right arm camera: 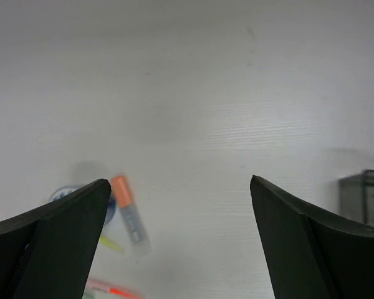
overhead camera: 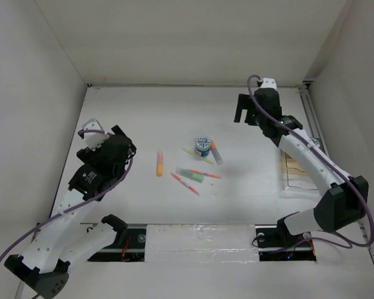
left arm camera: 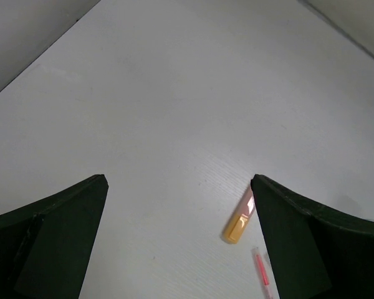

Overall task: Sort the stationery into containers
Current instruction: Grab a piece of stationery with the right arm

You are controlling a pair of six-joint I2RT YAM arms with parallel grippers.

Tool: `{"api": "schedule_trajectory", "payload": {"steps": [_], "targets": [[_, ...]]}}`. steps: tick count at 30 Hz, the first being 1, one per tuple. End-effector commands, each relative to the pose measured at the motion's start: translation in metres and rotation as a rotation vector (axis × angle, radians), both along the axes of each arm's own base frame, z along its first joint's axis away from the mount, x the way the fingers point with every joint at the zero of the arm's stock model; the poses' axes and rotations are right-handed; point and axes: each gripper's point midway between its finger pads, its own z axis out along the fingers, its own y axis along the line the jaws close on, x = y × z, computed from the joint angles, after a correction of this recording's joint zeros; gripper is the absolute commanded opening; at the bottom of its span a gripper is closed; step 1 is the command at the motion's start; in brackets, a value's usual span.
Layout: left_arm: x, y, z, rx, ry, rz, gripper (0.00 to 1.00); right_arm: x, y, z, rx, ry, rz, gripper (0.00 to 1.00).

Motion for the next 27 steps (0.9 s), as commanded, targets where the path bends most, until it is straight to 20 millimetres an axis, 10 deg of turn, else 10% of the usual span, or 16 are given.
{"api": "schedule_trajectory", "payload": {"steps": [1, 10, 27], "targets": [[0.003, 0.013, 0.0, -0.001, 0.014, 0.09, 1.0, 0.005, 0.074, 0.027, 0.04, -0.089, 0.232, 1.0], [0.026, 0.034, -0.016, -0.009, 0.086, 0.088, 1.0, 0.029, 0.166, -0.042, -0.052, 0.066, 0.384, 1.0], [0.028, 0.028, -0.013, -0.017, 0.077, 0.044, 1.0, -0.007, 0.2, -0.112, -0.085, 0.214, 0.432, 1.0]]}}
